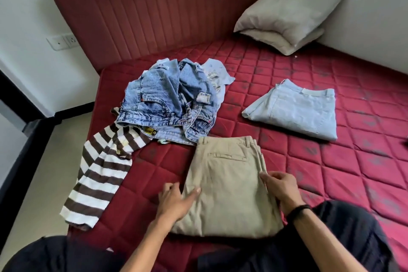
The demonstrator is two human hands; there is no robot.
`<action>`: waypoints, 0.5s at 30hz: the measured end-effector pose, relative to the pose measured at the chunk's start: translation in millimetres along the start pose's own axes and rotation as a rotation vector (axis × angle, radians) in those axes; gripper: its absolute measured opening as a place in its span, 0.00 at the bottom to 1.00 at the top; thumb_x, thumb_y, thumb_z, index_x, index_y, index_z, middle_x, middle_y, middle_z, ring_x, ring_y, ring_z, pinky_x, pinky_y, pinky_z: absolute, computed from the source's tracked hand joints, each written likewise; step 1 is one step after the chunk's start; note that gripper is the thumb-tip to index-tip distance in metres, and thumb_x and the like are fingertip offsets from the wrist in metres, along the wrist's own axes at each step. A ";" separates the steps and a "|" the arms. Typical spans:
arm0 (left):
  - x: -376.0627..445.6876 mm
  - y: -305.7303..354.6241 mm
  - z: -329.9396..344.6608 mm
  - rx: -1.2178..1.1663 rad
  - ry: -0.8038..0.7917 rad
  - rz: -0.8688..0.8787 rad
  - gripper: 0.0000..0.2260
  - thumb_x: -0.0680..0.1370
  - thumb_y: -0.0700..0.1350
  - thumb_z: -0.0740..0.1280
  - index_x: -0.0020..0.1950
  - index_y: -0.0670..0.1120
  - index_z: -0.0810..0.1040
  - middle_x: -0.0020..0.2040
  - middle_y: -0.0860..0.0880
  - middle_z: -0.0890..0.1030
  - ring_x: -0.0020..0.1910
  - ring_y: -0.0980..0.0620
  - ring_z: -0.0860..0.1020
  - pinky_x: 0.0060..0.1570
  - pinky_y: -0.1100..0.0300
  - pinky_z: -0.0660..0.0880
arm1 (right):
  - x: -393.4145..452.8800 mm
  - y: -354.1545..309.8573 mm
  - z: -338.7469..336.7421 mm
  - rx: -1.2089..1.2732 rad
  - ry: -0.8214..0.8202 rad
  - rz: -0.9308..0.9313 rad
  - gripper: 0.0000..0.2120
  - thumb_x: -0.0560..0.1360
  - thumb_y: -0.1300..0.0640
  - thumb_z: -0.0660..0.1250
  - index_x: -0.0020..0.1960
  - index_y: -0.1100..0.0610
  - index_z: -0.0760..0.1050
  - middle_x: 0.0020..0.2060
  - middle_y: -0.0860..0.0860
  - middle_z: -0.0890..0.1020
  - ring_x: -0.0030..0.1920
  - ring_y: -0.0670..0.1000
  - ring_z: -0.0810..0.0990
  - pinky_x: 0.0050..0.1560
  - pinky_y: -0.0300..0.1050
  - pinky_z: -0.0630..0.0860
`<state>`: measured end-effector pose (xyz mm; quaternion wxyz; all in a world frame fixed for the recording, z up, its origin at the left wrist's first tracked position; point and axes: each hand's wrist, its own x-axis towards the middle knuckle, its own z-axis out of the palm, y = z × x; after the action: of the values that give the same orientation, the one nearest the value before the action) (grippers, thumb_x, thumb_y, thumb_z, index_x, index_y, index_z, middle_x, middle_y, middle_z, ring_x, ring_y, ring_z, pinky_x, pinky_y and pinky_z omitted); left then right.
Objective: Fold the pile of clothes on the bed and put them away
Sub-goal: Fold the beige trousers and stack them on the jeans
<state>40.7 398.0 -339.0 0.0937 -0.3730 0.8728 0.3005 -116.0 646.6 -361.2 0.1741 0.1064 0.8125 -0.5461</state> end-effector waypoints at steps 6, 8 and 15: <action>7.3 11.0 12.5 -0.111 0.097 -0.102 0.32 0.77 0.71 0.62 0.71 0.49 0.74 0.67 0.45 0.79 0.69 0.42 0.74 0.66 0.50 0.70 | -6.5 -1.7 16.4 -0.326 0.064 -0.221 0.15 0.77 0.45 0.71 0.56 0.54 0.73 0.53 0.55 0.83 0.55 0.60 0.81 0.53 0.52 0.75; 9.7 17.1 11.0 -0.193 0.032 -0.130 0.37 0.74 0.74 0.65 0.71 0.47 0.75 0.67 0.46 0.80 0.70 0.42 0.75 0.67 0.51 0.71 | -1.6 -2.1 15.1 -0.389 0.039 -0.157 0.20 0.76 0.38 0.69 0.56 0.53 0.71 0.54 0.56 0.83 0.56 0.62 0.81 0.51 0.52 0.73; 5.1 53.7 -3.8 -0.769 -0.186 0.092 0.24 0.63 0.55 0.85 0.53 0.44 0.88 0.49 0.44 0.88 0.50 0.46 0.87 0.57 0.47 0.81 | 6.4 -7.8 -4.8 -0.172 -0.011 -0.197 0.20 0.76 0.38 0.71 0.45 0.57 0.76 0.39 0.50 0.82 0.41 0.54 0.80 0.44 0.54 0.78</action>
<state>-0.7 421.8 -313.6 0.0125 -0.3126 0.7002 0.6417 -125.5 648.0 -355.5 0.1327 0.0079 0.8620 -0.4893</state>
